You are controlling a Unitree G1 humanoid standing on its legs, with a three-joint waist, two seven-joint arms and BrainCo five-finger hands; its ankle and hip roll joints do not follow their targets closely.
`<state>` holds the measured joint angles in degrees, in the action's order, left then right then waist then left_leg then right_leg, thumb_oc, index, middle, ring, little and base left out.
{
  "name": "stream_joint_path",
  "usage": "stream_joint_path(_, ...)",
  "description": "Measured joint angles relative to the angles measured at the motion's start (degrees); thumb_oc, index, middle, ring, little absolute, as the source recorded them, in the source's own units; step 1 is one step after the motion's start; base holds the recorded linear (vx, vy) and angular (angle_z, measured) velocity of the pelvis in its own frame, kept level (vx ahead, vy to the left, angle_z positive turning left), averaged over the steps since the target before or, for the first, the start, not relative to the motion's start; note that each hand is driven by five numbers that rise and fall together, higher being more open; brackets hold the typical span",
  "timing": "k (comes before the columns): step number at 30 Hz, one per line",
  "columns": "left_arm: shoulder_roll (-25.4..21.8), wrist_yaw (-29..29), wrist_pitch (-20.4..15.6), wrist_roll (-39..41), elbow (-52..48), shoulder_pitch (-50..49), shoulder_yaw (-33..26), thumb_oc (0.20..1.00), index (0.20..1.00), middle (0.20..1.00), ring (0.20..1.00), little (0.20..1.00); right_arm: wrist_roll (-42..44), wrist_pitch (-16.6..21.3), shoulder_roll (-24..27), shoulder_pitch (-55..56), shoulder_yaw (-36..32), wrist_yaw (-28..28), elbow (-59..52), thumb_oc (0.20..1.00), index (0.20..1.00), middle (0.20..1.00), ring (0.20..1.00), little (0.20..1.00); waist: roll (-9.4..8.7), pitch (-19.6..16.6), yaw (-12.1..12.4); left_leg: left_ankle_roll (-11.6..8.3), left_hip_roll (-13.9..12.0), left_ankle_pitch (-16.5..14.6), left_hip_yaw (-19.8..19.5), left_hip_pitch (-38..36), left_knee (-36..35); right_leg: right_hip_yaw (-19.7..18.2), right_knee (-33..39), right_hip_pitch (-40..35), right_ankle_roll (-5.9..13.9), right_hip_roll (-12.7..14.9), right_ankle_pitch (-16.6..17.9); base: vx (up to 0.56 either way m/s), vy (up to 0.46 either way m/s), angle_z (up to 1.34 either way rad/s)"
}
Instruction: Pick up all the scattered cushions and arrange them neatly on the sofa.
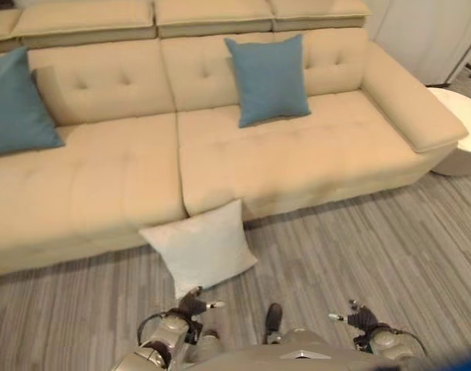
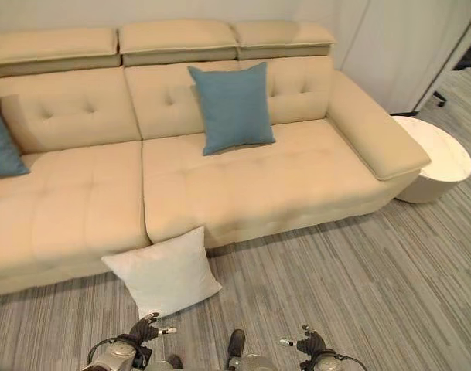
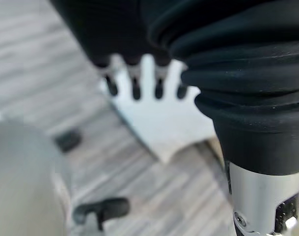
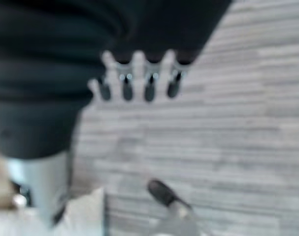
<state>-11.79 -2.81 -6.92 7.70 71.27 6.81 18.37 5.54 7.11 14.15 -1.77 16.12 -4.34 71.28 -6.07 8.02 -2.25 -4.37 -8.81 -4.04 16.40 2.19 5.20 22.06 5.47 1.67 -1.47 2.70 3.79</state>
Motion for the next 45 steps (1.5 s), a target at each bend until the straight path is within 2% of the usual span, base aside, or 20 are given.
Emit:
stream_joint_path(1,0.51,-0.03,0.05,0.17,-0.06,-0.23,1.18,1.0,1.0,1.0,1.0,1.0,0.53,0.04,0.51,0.12,-0.64,-0.12,0.27,1.0,1.0,1.0,1.0,1.0,2.0,-0.09,0.14,0.69,-1.59,-0.19,-0.08,0.93,-0.95,0.03,-1.24,0.01,2.57,-0.32,-0.54,0.18,0.288,0.58)
stream_joint_path(2,0.76,0.0,0.0,0.17,-0.06,-0.23,1.37,1.0,1.0,1.0,1.0,1.0,0.86,-0.1,0.49,0.24,-0.78,-0.11,0.74,1.0,1.0,1.0,1.0,1.0,2.76,-0.08,0.27,0.69,-2.0,-0.05,0.43,1.21,-0.96,-0.96,-4.04,0.98,3.44,-0.39,-1.7,0.17,0.263,0.63)
stream_joint_path(3,0.39,0.01,0.0,0.17,-0.03,-0.36,1.36,1.0,1.0,1.0,1.0,1.0,0.98,-0.4,0.07,0.63,-0.86,0.0,0.76,1.0,1.0,1.0,1.0,1.0,2.19,-0.45,-0.02,0.4,-1.17,0.14,0.46,1.25,-1.52,-1.42,-5.54,1.74,4.13,0.62,-3.48,0.1,0.129,0.48)
stream_joint_path(5,-0.08,0.01,0.05,0.17,0.02,-0.96,1.31,1.0,1.0,1.0,1.0,1.0,1.01,-0.53,-0.11,2.18,-1.46,0.15,0.79,1.0,1.0,1.0,1.0,1.0,1.31,-2.35,-0.57,0.44,0.99,0.97,0.35,-0.23,-5.23,-1.22,-5.32,2.08,4.29,2.19,-3.69,0.14,0.182,0.55)
stream_joint_path(7,-0.06,-0.01,0.03,0.17,-0.04,-1.4,1.32,1.0,1.0,1.0,1.0,1.0,1.02,-0.52,0.79,1.68,-2.23,0.09,0.79,1.0,1.0,1.0,1.0,1.0,2.52,-2.99,-0.03,1.27,1.28,4.44,0.33,-0.43,-6.04,-1.14,-6.17,1.67,4.42,2.66,-3.63,0.18,0.262,0.28)
stream_joint_path(11,-1.15,-0.01,0.02,0.24,-0.01,-2.55,1.15,1.0,1.0,1.0,1.0,1.0,1.01,-0.45,0.21,1.44,-2.46,0.05,0.63,1.0,1.0,1.0,1.0,1.0,2.54,-4.87,0.82,3.91,5.28,3.56,1.53,-3.83,-7.51,-3.04,-7.82,0.5,5.27,5.69,-2.88,0.13,0.294,-0.13)
stream_joint_path(13,-1.06,-0.04,0.0,0.3,-0.05,-2.21,0.61,1.0,1.0,1.0,1.0,1.0,1.01,-0.5,0.45,0.34,-2.42,-0.02,0.59,1.0,1.0,1.0,1.0,1.0,3.16,-4.71,1.51,5.35,6.15,3.1,2.31,-5.45,-9.58,-4.2,-13.41,2.78,6.38,7.62,-3.83,0.07,0.148,-0.21)
stream_joint_path(16,-2.66,-0.07,-0.19,0.31,-0.21,-1.02,0.85,1.0,1.0,1.0,1.0,1.0,1.0,-0.5,-0.19,-0.13,-1.9,0.06,0.16,1.0,1.0,1.0,1.0,1.0,2.66,-4.32,1.38,6.91,7.65,3.21,2.12,-7.09,-9.98,-7.57,-21.05,5.46,7.22,9.78,-4.97,0.17,0.177,0.08)
stream_joint_path(17,-3.21,-0.06,-0.21,0.31,-0.27,-1.0,0.84,1.0,1.0,1.0,1.0,1.0,0.99,-0.49,-0.32,-0.06,-1.78,0.14,-0.11,1.0,1.0,1.0,1.0,1.0,2.88,-4.07,1.06,7.69,7.99,2.68,1.23,-7.35,-10.23,-8.76,-22.77,6.66,7.59,9.5,-5.22,0.16,0.035,0.21)
stream_joint_path(18,-3.71,-0.06,-0.1,0.31,0.03,-1.16,0.69,1.0,1.0,1.0,1.0,1.0,1.0,-0.47,-0.46,-0.4,-0.88,0.18,-0.29,1.0,1.0,1.0,1.0,1.0,2.49,-4.05,0.73,7.75,7.78,2.71,0.82,-7.55,-10.41,-12.61,-22.96,7.6,9.34,7.72,-7.19,0.16,-0.008,0.25)
stream_joint_path(20,-4.36,-0.06,-0.13,0.31,-0.02,-0.99,0.74,1.0,1.0,1.0,1.0,1.0,0.99,-0.46,-0.46,-1.03,-0.62,0.14,-0.69,1.0,1.0,1.0,1.0,1.0,2.0,-3.76,0.09,7.71,7.7,2.42,-0.07,-7.65,-10.43,-12.84,-18.59,8.91,9.24,5.17,-7.0,0.23,-0.035,0.26)
stream_joint_path(23,-2.91,-0.05,-0.08,0.36,0.06,-1.1,-0.6,1.0,1.0,1.0,1.0,1.0,0.96,-0.56,-0.44,-1.6,-0.01,0.16,0.19,1.0,1.0,1.0,1.0,1.0,3.36,-2.38,-0.64,6.81,7.19,1.56,-3.06,-9.07,-10.37,-14.16,-12.53,10.13,8.44,1.43,-3.49,0.21,-0.108,0.56)
stream_joint_path(24,-2.01,-0.06,-0.55,0.46,-0.31,-1.21,-0.66,1.0,1.0,1.0,1.0,1.0,0.96,-0.56,-0.5,-0.23,0.04,0.18,0.6,1.0,1.0,1.0,1.0,1.0,1.93,-2.68,-0.42,5.73,8.33,0.66,-4.74,-10.73,-10.37,-14.02,-11.97,9.18,5.41,2.2,-0.82,0.18,-0.186,0.73)
stream_joint_path(25,-1.31,-0.05,-0.63,0.44,-0.22,-1.91,-0.6,1.0,1.0,1.0,1.0,1.0,0.94,-0.55,-0.06,-0.46,-0.04,0.17,0.67,1.0,1.0,1.0,1.0,1.0,3.31,-2.21,0.01,5.27,7.06,0.09,-5.06,-11.2,-10.21,-13.54,-11.09,7.66,4.16,1.1,-1.1,0.18,-0.187,0.56)
stream_joint_path(27,-0.84,0.02,-0.64,0.45,-0.16,-2.66,-0.59,1.0,1.0,1.0,1.0,1.0,0.94,-0.47,0.64,-0.49,-0.15,0.15,0.5,1.0,1.0,1.0,1.0,1.0,5.09,-1.78,0.03,3.86,5.1,-1.08,-6.56,-10.64,-8.2,-11.97,-6.99,4.56,3.65,-0.64,-0.74,0.06,-0.097,0.35)
stream_joint_path(29,-0.98,0.01,-0.64,0.45,-0.16,-2.74,-0.59,1.0,1.0,1.0,1.0,1.0,0.95,-0.46,0.82,-0.8,-0.78,0.15,0.05,1.0,1.0,1.0,1.0,1.0,5.19,-1.81,0.25,3.09,3.95,-0.66,-7.54,-8.64,-5.24,-10.61,-5.0,3.41,2.06,-1.5,-0.17,0.06,-0.136,0.38)
stream_joint_path(34,-0.98,-0.01,-0.74,0.5,-0.5,-0.5,-0.54,1.0,1.0,1.0,1.0,1.0,1.02,-0.36,2.08,-0.62,-1.27,0.06,-1.54,1.0,1.0,1.0,1.0,1.0,2.31,-0.71,-0.03,0.17,3.58,0.42,-8.91,-3.39,5.86,-6.99,-0.43,-1.54,0.65,-0.73,-1.05,0.06,-0.032,0.42)
stream_joint_path(38,-0.9,-0.05,-0.77,0.78,-0.76,-0.12,-0.44,1.0,1.0,1.0,1.0,1.0,1.01,-0.41,2.86,-1.42,-0.32,-0.23,-1.4,1.0,1.0,1.0,1.0,1.0,1.87,-0.3,0.01,-2.21,1.61,1.51,-8.2,-1.8,-1.46,-6.84,-0.29,-1.46,-0.1,-1.09,-1.58,0.06,0.072,0.01)
stream_joint_path(40,-0.9,-0.06,-0.76,1.15,-0.77,-0.65,-0.4,1.0,1.0,1.0,1.0,1.0,1.0,-0.36,2.81,-1.04,0.12,-0.2,-1.48,1.0,1.0,1.0,1.0,1.0,2.98,-0.73,-0.2,-1.62,0.75,3.39,-10.3,-1.19,-5.46,-7.68,-0.28,-1.24,0.24,-2.39,-1.41,0.09,0.149,-0.39)
stream_joint_path(45,-1.24,-0.06,-1.03,1.89,-2.06,-0.6,-0.33,1.0,1.0,1.0,1.0,1.0,0.99,-0.46,3.36,-0.12,0.07,-0.18,-1.63,1.0,1.0,1.0,1.0,1.0,3.88,-1.39,-0.85,0.66,2.4,6.68,-8.44,-1.39,-8.8,-8.89,-0.69,-0.6,1.06,-2.3,-1.34,0.01,0.143,-0.19)
